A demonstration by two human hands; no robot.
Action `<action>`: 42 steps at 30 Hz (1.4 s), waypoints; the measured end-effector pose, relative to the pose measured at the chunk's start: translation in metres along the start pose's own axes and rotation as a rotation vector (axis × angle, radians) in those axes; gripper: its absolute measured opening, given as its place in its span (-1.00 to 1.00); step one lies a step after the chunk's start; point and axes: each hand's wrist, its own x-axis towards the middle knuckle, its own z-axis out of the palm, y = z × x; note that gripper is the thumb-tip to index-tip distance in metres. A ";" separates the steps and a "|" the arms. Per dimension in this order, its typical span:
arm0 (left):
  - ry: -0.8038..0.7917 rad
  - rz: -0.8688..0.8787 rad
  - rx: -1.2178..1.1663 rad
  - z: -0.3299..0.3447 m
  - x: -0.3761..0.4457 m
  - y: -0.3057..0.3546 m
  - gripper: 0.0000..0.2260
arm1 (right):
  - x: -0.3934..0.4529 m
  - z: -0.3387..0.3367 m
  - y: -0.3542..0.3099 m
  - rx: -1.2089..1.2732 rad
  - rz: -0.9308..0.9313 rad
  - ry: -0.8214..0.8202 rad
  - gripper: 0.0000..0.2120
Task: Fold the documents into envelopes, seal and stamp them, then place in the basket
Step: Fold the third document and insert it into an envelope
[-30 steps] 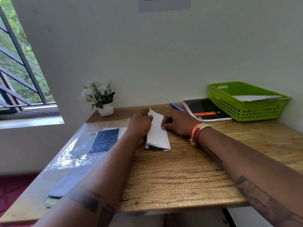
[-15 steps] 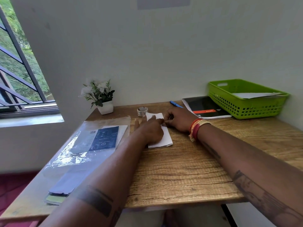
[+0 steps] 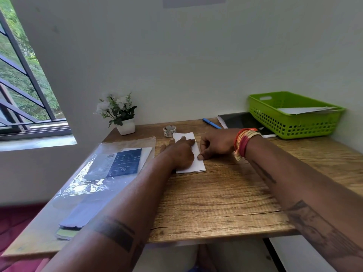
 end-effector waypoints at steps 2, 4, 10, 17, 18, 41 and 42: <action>0.005 0.006 0.007 0.001 0.001 -0.001 -0.51 | -0.001 -0.001 -0.001 -0.019 0.000 -0.044 -0.71; 0.011 0.010 0.008 0.002 0.002 -0.002 -0.51 | -0.002 -0.002 -0.002 -0.040 0.007 -0.086 -0.74; 0.015 0.006 0.015 0.003 0.004 -0.002 -0.50 | -0.005 -0.005 -0.005 -0.068 -0.008 -0.201 -0.82; 0.025 0.013 0.022 0.006 0.006 -0.003 -0.49 | -0.014 -0.004 0.007 0.032 -0.081 -0.138 -0.76; 0.025 0.013 0.023 0.006 0.006 -0.003 -0.48 | -0.016 -0.003 0.012 0.102 -0.110 -0.069 -0.76; -0.010 0.011 0.066 0.001 -0.002 0.002 -0.44 | 0.022 0.024 0.008 -0.204 -0.006 0.287 -0.61; -0.015 0.013 0.063 0.001 -0.002 0.002 -0.44 | 0.026 0.024 0.008 -0.218 0.004 0.293 -0.60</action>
